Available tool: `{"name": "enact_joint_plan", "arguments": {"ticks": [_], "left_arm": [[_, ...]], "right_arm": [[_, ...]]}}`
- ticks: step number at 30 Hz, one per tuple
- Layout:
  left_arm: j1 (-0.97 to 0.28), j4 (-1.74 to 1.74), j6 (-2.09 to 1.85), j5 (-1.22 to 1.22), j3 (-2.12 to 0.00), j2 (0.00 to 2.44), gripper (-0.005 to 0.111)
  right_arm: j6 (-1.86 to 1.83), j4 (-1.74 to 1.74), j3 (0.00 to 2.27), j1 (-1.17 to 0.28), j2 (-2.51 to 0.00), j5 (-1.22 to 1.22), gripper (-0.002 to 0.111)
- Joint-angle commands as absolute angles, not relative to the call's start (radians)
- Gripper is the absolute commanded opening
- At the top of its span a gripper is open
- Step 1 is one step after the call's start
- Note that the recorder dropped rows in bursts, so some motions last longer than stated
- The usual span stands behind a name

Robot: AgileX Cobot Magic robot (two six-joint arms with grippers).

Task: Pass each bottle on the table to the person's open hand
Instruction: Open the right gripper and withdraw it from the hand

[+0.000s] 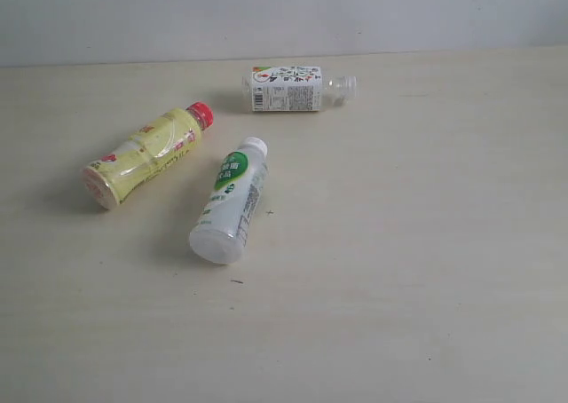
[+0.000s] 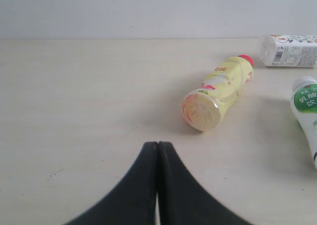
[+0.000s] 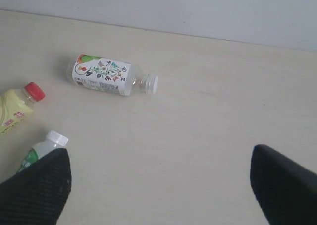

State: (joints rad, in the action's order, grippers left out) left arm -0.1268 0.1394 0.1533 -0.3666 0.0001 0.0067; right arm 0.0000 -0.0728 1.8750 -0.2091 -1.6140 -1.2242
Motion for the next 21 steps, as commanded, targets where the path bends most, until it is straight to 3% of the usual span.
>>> {"name": "enact_joint_plan", "arguments": {"ticks": [1, 14, 21], "left_arm": [[-0.133, 0.14, 0.156, -0.36, 0.0, 0.0, 0.0], [-0.133, 0.14, 0.156, -0.36, 0.0, 0.0, 0.0], [-0.133, 0.14, 0.156, -0.36, 0.0, 0.0, 0.0]], "right_arm": [[-0.007, -0.075, 1.76, -0.209, -1.476, -1.221, 0.092], [0.025, -0.089, 1.721, -0.209, -1.373, -1.221, 0.092], [0.07, -0.378, 1.711, -0.218, -1.43, -1.221, 0.092]]}}
